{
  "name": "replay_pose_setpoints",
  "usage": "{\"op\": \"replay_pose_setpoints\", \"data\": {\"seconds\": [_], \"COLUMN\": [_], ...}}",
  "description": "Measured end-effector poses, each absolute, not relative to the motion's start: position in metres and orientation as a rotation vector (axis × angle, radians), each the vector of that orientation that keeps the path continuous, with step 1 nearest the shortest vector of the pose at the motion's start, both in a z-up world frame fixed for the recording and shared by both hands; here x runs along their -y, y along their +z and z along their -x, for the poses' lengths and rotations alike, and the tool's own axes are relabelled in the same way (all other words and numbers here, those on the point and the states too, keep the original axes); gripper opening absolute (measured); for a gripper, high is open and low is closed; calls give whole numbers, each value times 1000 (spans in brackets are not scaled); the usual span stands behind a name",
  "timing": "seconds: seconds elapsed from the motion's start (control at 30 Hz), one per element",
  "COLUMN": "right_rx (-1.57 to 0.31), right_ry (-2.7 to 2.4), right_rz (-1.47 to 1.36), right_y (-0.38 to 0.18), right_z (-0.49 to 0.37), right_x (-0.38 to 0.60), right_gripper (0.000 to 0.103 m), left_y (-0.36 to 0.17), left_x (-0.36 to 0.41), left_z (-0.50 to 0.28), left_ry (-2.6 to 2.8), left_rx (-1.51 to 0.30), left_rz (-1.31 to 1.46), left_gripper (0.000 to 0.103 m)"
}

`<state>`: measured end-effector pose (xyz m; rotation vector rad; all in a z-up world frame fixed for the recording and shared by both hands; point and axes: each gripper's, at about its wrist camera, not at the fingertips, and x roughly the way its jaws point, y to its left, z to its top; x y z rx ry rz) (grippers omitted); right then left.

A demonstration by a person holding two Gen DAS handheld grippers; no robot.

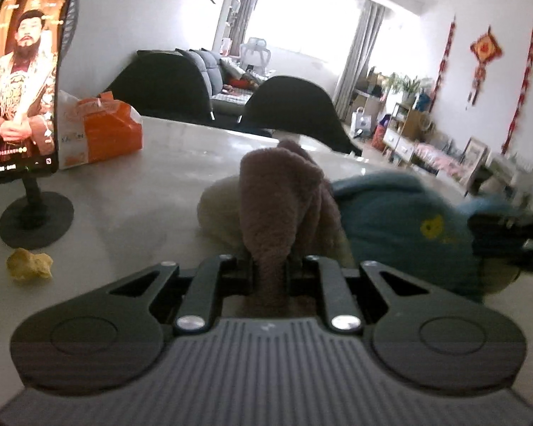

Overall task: Organize soft objects
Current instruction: 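Rub the towel over the banana-print plush body with the right gripper, then wipe the plush face with the towel in the right gripper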

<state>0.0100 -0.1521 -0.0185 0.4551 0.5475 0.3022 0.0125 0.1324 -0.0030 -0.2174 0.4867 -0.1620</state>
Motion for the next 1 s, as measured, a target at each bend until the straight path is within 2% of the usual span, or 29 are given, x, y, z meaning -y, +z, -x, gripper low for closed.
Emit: {"op": "replay_pose_setpoints", "data": {"seconds": [0.23,0.43,0.63,0.83,0.9,1.0], "right_rx": [-549,-555,-554,-549,-547,-556], "right_ry": [299,294,309,529,614,744], "right_rz": [-455,-462,-466,-578,-610,-673], "right_y": [-18,-20,-17,-17,-17,-17], "right_z": [-10,-9,-8,-8,-8,-10], "right_x": [154,158,158,161,163,162], "right_gripper": [52,52,55,58,65,67], "left_y": [21,3,-6,-19,-27,-36], "left_x": [-105,-73,-85,-123,-137,-149], "left_z": [-1,-8,-11,-22,-26,-26], "left_ry": [-334,-417,-481,-735,-850,-987], "left_rx": [-412,-434,-448,-493,-496,-482], "left_rz": [228,176,214,456,596,730], "left_gripper": [14,14,14,14,14,14]}}
